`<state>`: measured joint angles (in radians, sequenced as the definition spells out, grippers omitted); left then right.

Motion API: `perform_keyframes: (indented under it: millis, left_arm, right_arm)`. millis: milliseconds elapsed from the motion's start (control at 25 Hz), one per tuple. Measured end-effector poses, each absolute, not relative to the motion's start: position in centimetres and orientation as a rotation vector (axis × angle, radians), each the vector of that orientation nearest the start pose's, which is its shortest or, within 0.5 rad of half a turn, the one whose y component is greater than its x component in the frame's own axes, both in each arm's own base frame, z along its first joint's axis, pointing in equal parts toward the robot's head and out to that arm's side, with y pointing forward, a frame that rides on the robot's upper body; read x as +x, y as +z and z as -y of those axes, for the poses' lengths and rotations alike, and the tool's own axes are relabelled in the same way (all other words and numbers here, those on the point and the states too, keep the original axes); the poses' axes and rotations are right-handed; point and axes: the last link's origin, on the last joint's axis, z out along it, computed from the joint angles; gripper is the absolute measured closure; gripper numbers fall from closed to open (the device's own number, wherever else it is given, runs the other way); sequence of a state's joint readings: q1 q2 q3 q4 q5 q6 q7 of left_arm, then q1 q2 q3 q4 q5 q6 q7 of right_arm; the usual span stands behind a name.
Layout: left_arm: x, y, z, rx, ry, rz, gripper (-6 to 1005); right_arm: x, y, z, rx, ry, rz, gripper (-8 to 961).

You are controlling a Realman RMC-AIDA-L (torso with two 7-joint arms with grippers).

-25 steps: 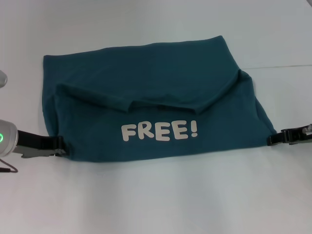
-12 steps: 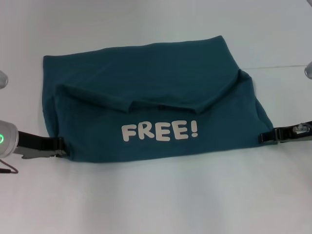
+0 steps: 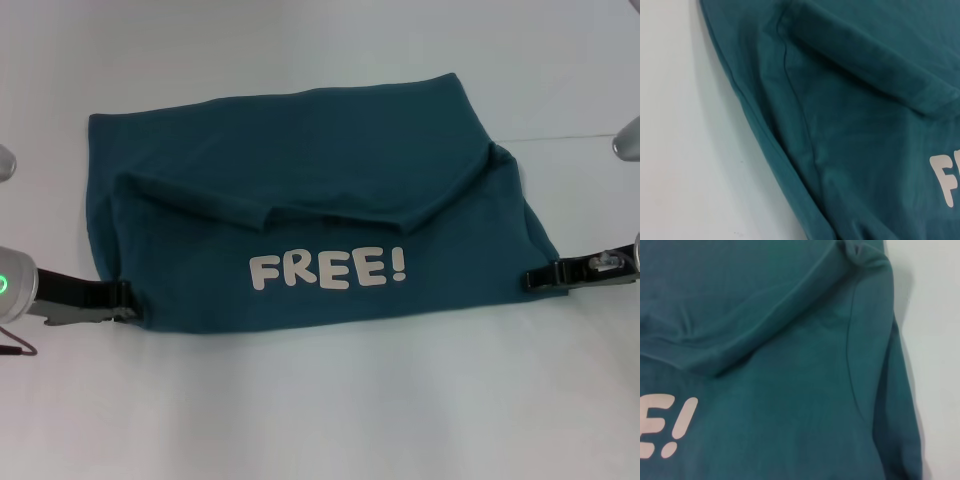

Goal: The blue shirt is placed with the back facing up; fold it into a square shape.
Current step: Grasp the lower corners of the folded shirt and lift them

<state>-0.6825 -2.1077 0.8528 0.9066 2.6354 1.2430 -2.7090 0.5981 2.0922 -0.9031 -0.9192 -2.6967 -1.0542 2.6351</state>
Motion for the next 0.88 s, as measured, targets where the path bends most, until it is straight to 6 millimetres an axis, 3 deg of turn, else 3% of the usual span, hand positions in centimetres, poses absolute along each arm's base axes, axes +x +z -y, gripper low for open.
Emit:
perform_keyframes:
  millis: [560,760,880]
  left_arm:
    - [-26.16,0.98,-39.62,-2.059,-0.012,1.658,881]
    - [-26.14,0.95,-39.61,-2.065,-0.009,1.653,878]
    - [-26.09,0.96,-39.64,-2.068,-0.009,1.649,877]
  right_arm:
    - [30.1,2.04,-39.93,-1.969,-0.082,-1.447,323]
    - [29.96,1.98,-40.05,-1.977,-0.084,-1.441,569]
    - [29.69,1.97,-40.17,-1.994,-0.075,-1.43,670]
